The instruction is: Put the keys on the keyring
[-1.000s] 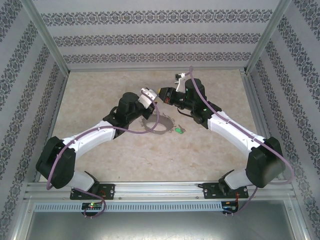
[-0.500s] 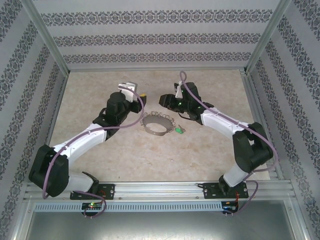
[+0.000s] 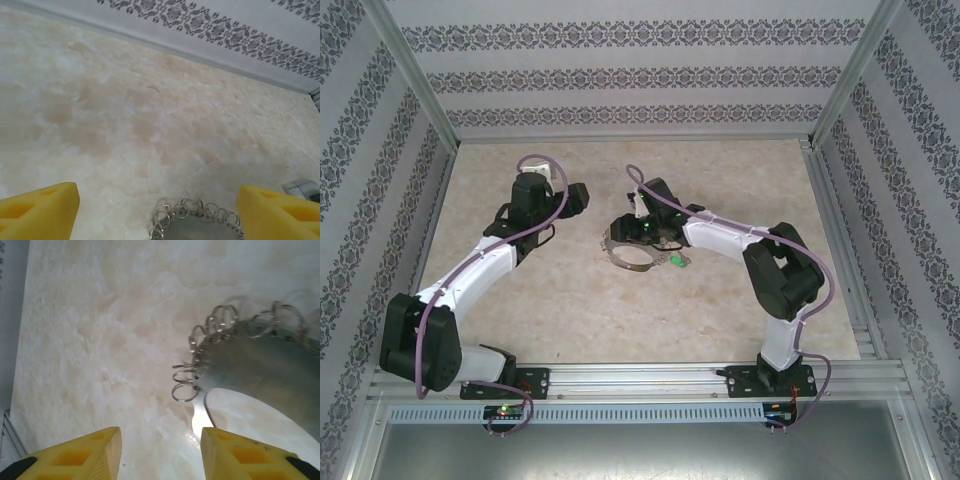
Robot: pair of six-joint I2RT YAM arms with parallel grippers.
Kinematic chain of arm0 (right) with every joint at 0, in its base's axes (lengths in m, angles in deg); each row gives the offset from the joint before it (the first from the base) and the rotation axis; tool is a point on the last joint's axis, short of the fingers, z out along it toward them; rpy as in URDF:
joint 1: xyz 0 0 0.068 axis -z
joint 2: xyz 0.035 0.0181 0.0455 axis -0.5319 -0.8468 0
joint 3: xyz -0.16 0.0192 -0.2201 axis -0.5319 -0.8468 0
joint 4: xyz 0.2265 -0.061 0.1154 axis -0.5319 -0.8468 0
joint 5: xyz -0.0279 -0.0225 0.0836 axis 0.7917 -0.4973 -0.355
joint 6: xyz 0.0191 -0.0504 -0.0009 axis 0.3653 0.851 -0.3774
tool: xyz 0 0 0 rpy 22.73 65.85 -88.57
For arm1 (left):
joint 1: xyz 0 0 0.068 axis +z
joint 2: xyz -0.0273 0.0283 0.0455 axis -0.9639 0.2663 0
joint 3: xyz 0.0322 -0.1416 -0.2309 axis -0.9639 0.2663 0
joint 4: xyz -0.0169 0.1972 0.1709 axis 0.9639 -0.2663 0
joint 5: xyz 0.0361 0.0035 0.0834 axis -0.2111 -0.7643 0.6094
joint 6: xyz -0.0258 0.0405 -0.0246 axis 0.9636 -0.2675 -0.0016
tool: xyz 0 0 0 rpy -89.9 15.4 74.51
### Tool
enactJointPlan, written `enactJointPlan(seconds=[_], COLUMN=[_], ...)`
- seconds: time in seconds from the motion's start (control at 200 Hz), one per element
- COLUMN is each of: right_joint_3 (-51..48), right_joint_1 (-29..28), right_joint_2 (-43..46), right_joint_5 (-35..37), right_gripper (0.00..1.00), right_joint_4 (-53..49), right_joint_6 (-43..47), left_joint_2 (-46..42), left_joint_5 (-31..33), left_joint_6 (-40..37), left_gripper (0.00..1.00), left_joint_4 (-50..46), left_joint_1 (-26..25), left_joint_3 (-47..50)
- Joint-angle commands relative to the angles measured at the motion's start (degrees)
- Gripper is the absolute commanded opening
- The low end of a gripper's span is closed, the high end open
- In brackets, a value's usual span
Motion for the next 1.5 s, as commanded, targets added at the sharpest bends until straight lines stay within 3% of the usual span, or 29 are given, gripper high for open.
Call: enactJointPlan(seconds=[0.0, 0.325, 0.584, 0.794, 1.494], right_joint_3=[4.57, 16.22, 16.19, 18.28, 23.87], right_joint_1=[-2.10, -7.24, -8.28, -8.62, -8.71], right_joint_2=[-2.61, -10.59, -11.12, -12.96, -19.40], right_joint_5=[2.72, 10.68, 17.34, 17.21, 19.10], right_gripper=[0.46, 0.43, 0.44, 0.44, 0.37], right_joint_4=[-6.26, -20.68, -22.18, -22.37, -22.27], right_joint_6=[4.59, 17.10, 28.06, 34.96, 39.79], left_joint_2=[-0.88, -0.46, 0.39, 1.44, 2.46], left_joint_5=[-2.71, -7.03, -8.03, -8.09, -8.45], left_joint_6=[5.63, 7.77, 7.77, 8.12, 8.56], left_gripper=[0.85, 0.85, 0.85, 0.85, 0.85], left_joint_4=[-2.15, -0.48, 0.36, 0.85, 1.15], left_joint_1=[3.17, 8.28, 9.29, 9.41, 9.82], left_joint_3=[0.25, 3.27, 3.08, 2.76, 1.92])
